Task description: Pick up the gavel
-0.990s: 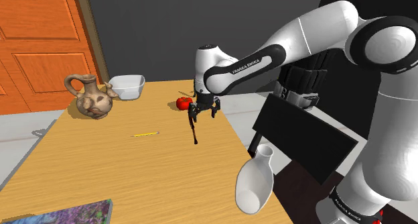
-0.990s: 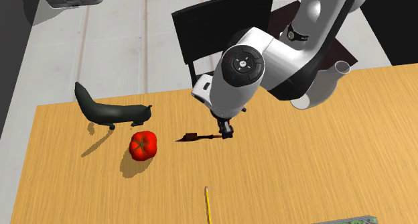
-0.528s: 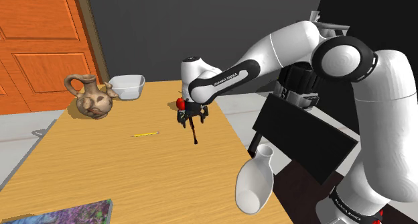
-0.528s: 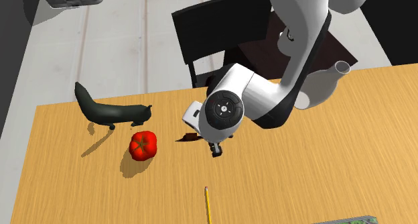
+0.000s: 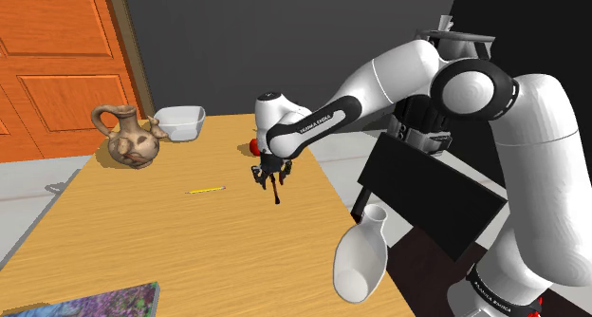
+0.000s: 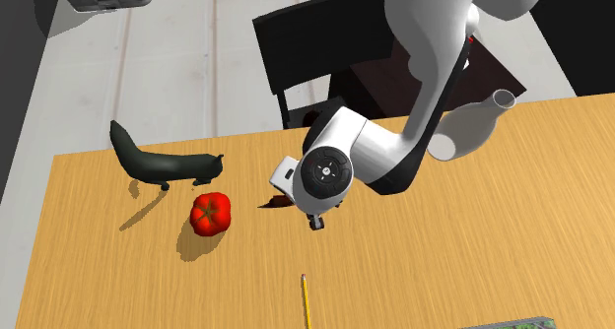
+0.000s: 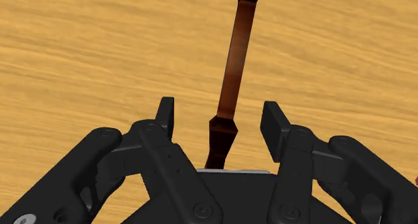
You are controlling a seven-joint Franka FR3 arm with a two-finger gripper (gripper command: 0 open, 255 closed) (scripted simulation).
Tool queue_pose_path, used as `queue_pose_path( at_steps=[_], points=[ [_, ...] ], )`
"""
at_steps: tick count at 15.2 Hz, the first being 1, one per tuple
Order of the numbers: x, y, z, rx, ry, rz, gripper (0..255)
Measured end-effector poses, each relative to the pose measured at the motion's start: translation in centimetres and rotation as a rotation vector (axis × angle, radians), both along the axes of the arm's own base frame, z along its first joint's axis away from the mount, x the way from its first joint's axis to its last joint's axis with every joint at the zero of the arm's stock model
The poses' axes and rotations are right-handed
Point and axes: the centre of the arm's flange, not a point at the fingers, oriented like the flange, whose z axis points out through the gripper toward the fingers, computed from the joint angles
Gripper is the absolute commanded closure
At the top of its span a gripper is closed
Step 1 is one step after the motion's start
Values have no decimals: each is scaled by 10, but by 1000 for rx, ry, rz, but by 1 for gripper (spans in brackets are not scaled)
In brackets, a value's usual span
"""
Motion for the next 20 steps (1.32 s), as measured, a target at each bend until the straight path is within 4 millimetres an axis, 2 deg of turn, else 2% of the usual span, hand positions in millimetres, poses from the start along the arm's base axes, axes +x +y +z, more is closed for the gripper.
queue_pose_path(
  at_steps=[10,20],
  points=[
    [0,0,1,0,0,0,255],
    [0,0,51,0,-1,0,255]
  ],
)
